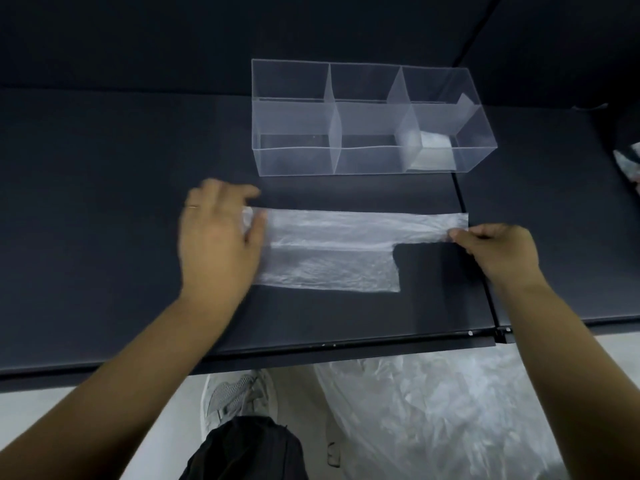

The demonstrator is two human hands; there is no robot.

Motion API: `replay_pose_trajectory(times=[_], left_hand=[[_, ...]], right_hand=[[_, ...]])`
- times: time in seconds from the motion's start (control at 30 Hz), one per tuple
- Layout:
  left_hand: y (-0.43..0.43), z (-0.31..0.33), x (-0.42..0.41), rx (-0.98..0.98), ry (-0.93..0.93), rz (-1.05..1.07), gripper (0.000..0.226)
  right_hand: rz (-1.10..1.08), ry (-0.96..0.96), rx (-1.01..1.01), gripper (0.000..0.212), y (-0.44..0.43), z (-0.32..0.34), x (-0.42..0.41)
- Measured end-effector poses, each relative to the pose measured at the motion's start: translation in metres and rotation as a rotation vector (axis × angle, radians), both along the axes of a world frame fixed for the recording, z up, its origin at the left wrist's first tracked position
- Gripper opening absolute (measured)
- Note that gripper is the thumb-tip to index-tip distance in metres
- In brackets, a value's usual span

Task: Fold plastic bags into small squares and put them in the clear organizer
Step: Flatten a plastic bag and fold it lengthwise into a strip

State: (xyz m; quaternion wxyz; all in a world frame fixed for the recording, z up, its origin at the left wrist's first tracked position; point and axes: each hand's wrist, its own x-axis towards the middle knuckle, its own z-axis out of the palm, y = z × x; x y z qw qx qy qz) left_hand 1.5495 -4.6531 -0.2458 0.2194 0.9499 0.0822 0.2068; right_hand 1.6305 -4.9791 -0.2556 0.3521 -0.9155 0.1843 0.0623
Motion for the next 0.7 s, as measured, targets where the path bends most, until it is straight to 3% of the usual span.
replay_pose_trajectory(times=[0.07, 0.13, 0.2, 0.3, 0.4, 0.5, 0.6, 0.7], left_hand=[[-0.023, -0.004, -0.009, 0.092, -0.027, -0.227, 0.024], [-0.038, -0.015, -0.012, 0.107, 0.158, -0.344, 0.034], [-0.04, -0.026, -0.015, 0.123, 0.376, -0.358, 0.051], [-0.036, -0.041, -0.019, 0.22, 0.46, -0.347, 0.067], [-0.038, -0.04, -0.021, 0.279, 0.503, -0.344, 0.073], [-0.037, -0.042, -0.02, 0.332, 0.548, -0.337, 0.076], [-0.034, -0.045, -0.021, 0.333, 0.531, -0.322, 0.076], [-0.028, -0.041, -0.023, 0.295, 0.531, -0.313, 0.087]], right_hand=[[-0.003, 0.004, -0.012, 0.025, 0.001, -0.001, 0.0], [-0.012, 0.028, -0.024, 0.026, 0.003, 0.001, 0.001], [-0.042, 0.01, -0.092, 0.021, 0.008, 0.006, 0.0], [-0.104, -0.24, -0.243, 0.02, 0.036, 0.014, -0.01], [0.205, -0.439, -0.088, 0.031, 0.107, 0.016, -0.039], [0.681, -0.369, -0.024, 0.041, 0.169, 0.003, -0.066], [0.821, -0.213, -0.224, 0.056, 0.169, -0.02, -0.065], [0.845, -0.178, -0.505, 0.07, 0.124, -0.033, -0.048]])
